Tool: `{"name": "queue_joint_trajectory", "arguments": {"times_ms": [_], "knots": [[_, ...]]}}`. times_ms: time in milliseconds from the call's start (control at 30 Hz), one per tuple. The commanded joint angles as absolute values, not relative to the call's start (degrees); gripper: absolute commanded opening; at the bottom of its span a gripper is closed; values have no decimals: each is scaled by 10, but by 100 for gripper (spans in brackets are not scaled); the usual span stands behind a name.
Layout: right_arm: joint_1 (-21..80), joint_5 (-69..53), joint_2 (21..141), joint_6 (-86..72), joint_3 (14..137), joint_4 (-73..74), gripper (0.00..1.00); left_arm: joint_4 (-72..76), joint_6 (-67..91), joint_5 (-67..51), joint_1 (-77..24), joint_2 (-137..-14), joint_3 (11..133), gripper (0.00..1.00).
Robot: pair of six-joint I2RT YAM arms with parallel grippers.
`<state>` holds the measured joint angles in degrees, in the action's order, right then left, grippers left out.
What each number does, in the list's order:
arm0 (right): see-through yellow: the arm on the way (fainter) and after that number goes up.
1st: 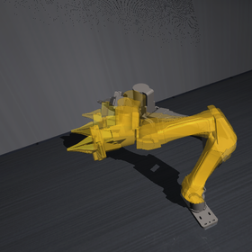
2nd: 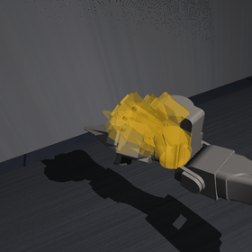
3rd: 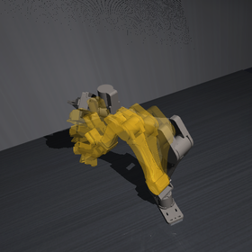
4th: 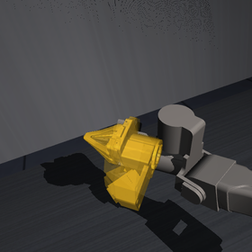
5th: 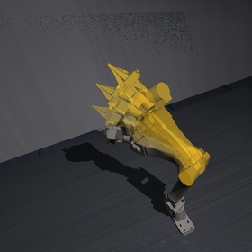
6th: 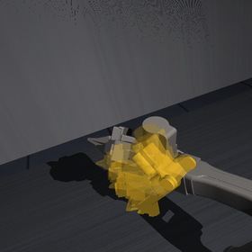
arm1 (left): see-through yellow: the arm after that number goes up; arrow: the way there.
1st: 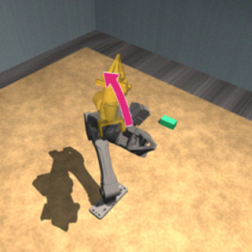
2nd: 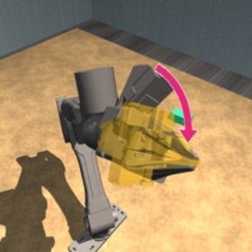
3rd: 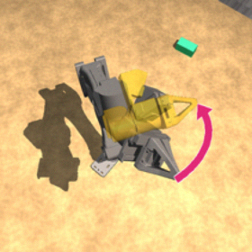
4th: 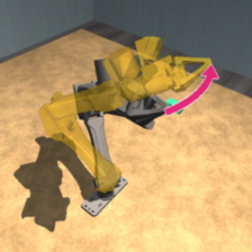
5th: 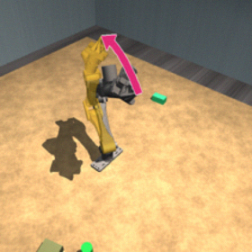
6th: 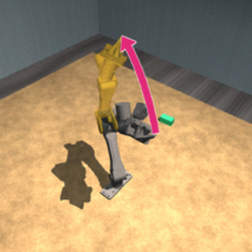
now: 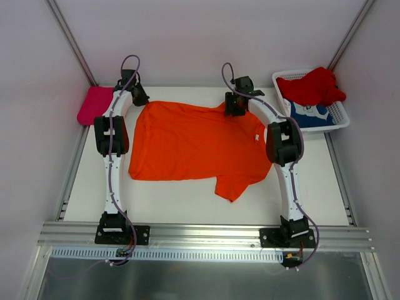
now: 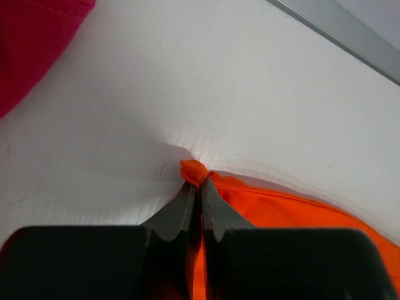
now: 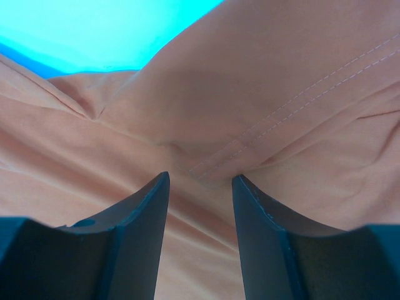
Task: Fold and stack the t-shirts
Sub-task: Fold the tshirt
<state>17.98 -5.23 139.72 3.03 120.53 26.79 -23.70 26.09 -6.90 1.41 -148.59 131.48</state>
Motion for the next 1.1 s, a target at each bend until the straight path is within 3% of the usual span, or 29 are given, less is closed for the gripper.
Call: {"name": "queue_joint_trajectory", "arguments": {"times_ms": [0, 500, 1067], "knots": [[179, -47, 1379, 36, 1224, 266, 48, -266, 258, -62, 3, -1467, 1303, 0], [164, -27, 1374, 42, 1228, 267, 50, -267, 256, -62, 4, -1467, 1302, 0], [105, -9, 1419, 71, 1322, 273, 53, -267, 254, -61, 4, -1466, 1302, 0]]}}
